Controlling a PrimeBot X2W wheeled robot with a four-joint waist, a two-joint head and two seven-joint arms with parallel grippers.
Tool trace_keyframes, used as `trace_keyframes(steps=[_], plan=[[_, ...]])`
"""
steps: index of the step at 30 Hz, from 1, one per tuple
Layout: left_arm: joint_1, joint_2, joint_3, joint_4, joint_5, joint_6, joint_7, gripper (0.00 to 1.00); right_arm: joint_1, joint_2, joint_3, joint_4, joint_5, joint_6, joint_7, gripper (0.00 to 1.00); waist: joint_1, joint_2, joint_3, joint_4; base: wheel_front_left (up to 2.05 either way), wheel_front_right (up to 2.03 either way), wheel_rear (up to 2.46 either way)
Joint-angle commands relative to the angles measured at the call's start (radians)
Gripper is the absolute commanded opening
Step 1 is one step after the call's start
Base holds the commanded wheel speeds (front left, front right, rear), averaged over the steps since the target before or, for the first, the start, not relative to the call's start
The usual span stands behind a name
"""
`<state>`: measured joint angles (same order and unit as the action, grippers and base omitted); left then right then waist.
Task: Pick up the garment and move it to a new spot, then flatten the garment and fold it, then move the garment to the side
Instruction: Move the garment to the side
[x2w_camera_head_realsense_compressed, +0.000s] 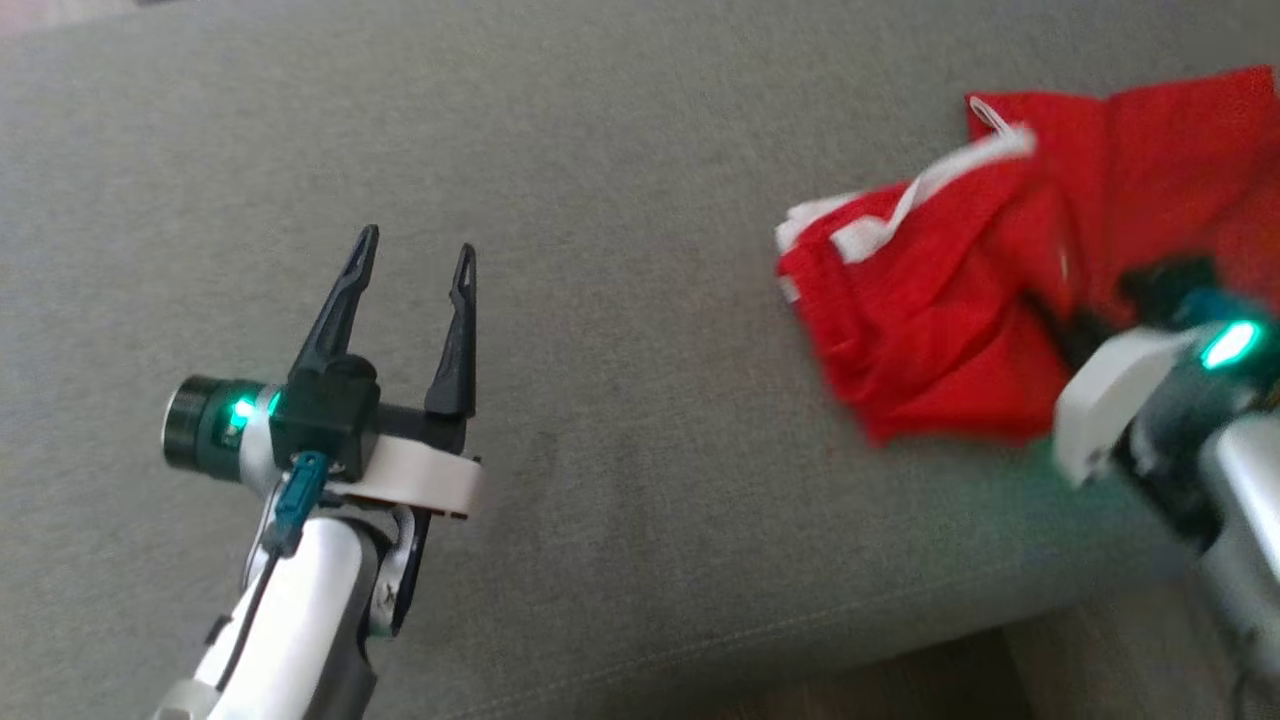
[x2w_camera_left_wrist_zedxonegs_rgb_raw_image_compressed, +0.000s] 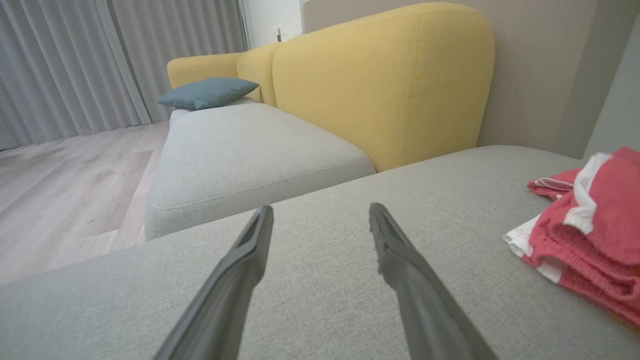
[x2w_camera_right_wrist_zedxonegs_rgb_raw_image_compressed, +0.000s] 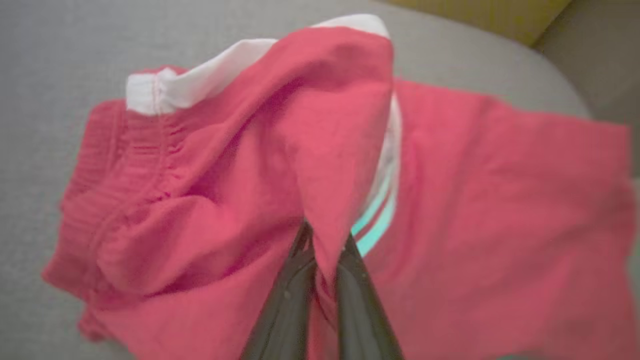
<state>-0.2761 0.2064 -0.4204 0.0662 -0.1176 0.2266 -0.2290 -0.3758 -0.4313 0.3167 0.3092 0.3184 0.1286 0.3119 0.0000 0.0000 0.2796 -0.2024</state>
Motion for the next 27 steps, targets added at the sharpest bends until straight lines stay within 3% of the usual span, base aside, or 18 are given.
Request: trace_keyframes(steps=[1,9,23,24,26,27], plan=[[-0.047,0.023,0.024,-0.037,0.010,-0.006,0.006,1.00,-0.063,-0.049,-0.006,-0.021,-0.012,0.002,-0.024,0.00,0.0000,0.0000,0.039,-0.030,0.00,0.00,0.00],[-0.105,0.028,0.001,-0.044,0.030,-0.019,0.020,1.00,-0.188,-0.138,-0.109,0.110,-0.038,0.002,-0.053,0.00,0.0000,0.0000,0.109,-0.059,0.00,0.00,0.00],[-0.197,0.016,-0.030,-0.038,0.046,-0.036,0.019,1.00,-0.313,-0.135,-0.209,0.314,-0.148,0.002,-0.196,0.00,0.0000,0.0000,0.212,-0.045,0.00,0.00,0.00],[-0.203,0.015,-0.032,-0.035,0.047,-0.037,0.017,1.00,-0.322,-0.133,-0.218,0.328,-0.163,0.002,-0.209,0.23,0.0000,0.0000,0.218,-0.042,0.00,0.00,0.00],[-0.212,0.013,-0.034,-0.029,0.046,-0.039,0.013,1.00,-0.335,-0.124,-0.257,0.364,-0.201,0.002,-0.222,1.00,0.0000,0.0000,0.224,-0.036,0.00,0.00,0.00],[-0.215,0.012,-0.035,-0.026,0.045,-0.039,0.011,1.00,-0.339,-0.116,-0.275,0.376,-0.223,0.002,-0.235,1.00,0.0000,0.0000,0.225,-0.034,0.00,0.00,0.00]])
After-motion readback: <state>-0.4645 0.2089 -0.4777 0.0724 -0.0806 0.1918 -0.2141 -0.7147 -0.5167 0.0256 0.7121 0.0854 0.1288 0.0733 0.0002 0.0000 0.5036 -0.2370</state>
